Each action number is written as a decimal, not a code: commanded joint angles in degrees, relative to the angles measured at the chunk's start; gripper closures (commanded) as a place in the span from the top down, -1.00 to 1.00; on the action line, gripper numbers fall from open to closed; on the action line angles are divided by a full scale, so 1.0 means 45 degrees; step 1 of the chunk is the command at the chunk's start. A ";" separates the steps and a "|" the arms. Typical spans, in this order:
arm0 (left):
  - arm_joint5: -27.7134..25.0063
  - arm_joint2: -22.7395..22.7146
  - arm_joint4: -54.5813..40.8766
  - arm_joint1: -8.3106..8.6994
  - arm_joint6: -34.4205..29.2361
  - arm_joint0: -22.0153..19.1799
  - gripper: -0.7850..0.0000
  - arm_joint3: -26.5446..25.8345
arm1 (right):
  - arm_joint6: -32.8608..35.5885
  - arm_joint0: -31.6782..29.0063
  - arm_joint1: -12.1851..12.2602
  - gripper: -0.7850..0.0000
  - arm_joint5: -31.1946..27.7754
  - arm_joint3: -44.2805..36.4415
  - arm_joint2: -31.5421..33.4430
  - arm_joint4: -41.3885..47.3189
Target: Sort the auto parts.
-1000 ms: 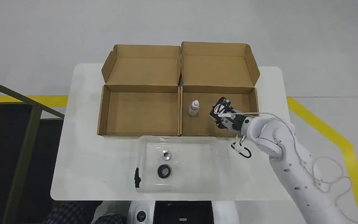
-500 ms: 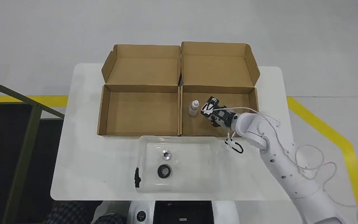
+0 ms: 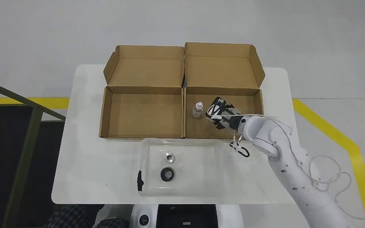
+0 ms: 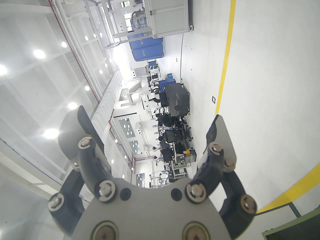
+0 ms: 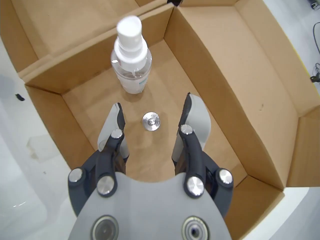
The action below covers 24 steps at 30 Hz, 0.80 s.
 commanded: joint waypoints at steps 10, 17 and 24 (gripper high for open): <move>0.0000 0.0000 0.0000 0.0000 0.0000 0.0000 1.00 0.0000 | -0.0595 -0.2795 0.0363 0.33 -0.0747 -0.3802 0.1170 -0.0077; 0.0000 0.0000 0.0000 0.0000 0.0000 0.0000 1.00 0.0000 | -0.1235 -0.4042 0.0452 0.31 -0.1202 -0.4976 0.0834 -0.0668; 0.0000 0.0000 0.0000 0.0000 0.0000 0.0000 1.00 0.0000 | -0.1743 -0.4454 0.0456 0.20 -0.1413 -0.5005 0.0204 -0.1324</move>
